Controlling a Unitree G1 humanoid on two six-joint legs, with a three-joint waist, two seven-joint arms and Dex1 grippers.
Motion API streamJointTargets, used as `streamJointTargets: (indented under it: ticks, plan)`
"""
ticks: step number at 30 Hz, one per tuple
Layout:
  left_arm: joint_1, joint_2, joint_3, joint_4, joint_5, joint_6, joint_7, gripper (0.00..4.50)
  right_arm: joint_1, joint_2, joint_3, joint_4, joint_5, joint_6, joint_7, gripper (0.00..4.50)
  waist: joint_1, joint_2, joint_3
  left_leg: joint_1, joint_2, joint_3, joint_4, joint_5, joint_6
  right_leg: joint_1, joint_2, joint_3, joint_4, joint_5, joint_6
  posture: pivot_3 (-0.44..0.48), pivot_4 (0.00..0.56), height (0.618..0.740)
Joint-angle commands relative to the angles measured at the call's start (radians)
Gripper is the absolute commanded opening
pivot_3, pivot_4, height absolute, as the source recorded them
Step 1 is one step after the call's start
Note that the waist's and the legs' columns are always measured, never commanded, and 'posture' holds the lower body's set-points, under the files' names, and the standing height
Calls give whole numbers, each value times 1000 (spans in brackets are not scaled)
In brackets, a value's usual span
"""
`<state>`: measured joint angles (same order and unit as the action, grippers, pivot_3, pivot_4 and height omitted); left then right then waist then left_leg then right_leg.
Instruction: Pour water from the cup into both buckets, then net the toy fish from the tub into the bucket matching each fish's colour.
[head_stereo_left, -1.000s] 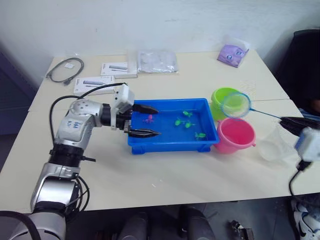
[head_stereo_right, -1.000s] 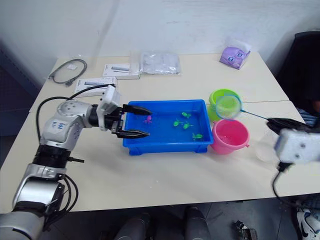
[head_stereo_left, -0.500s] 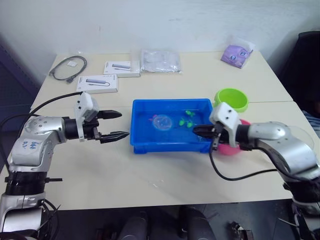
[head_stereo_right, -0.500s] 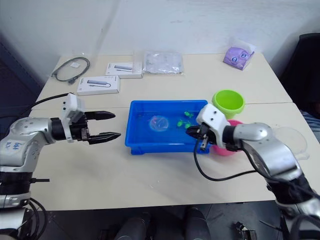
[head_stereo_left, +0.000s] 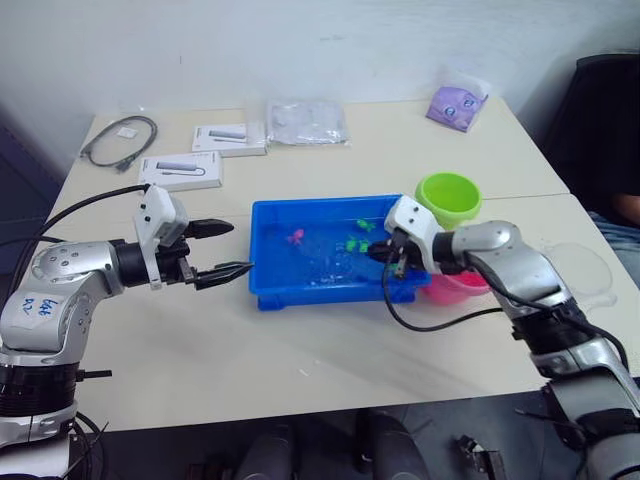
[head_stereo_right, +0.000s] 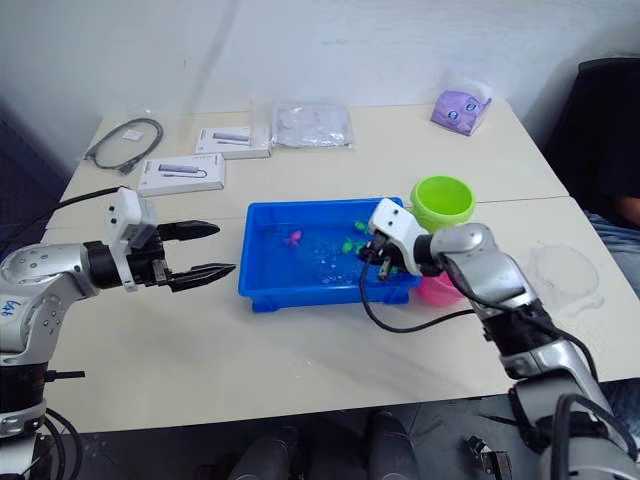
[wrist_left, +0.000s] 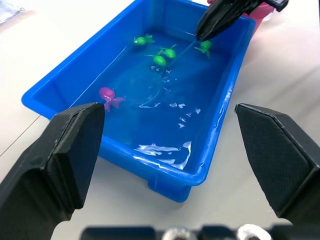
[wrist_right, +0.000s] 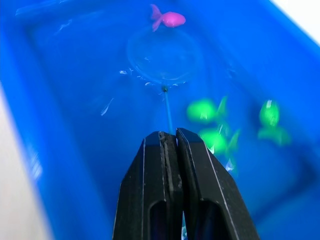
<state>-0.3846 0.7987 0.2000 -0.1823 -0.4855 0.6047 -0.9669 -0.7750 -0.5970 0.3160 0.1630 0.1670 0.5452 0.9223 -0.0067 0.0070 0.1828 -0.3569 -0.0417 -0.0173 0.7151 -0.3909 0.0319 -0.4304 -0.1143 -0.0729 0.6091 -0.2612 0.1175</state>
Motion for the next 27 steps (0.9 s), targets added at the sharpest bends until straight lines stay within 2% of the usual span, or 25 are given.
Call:
streamJointTargets:
  ticks: [1, 9, 16, 19, 27]
  plan:
    - [-20, 1, 16, -8, -8, -23, 16, 4490, -37, 31, -5, 32, -32, -49, 3, 0, 4, 0, 0, 0, 0, 0, 0, 0, 0, 0, 0, 0, 0, 0, 0, 0, 150, 735]
    - [-69, -5, -1, 48, -8, -40, 1, 4490, -10, 12, -37, -76, -11, 17, 55, 0, 1, 0, 0, 0, 0, -1, 0, 0, 0, 0, 0, -1, 1, 0, 0, 0, 150, 735]
    - [-104, 18, 2, 146, 7, -88, -24, 4490, -1, -12, 0, -46, -49, 23, 104, 0, 1, 0, 0, 0, 0, 0, 0, 0, 0, 0, 0, -1, 0, 0, 0, 0, 150, 735]
    - [-98, 39, 10, 157, 7, -95, -40, 4490, -23, 17, 12, 14, -74, 0, 98, 0, 0, 0, 0, 0, 0, 0, 0, 0, 0, 0, 0, -1, 1, 0, 0, 0, 150, 735]
    - [-65, 70, 21, 136, 15, -104, -34, 4490, -126, 179, 23, 212, -140, -120, 27, 0, -22, 1, 0, 0, 0, -1, 0, 0, 0, -1, 0, -2, 2, 0, 0, 0, 150, 735]
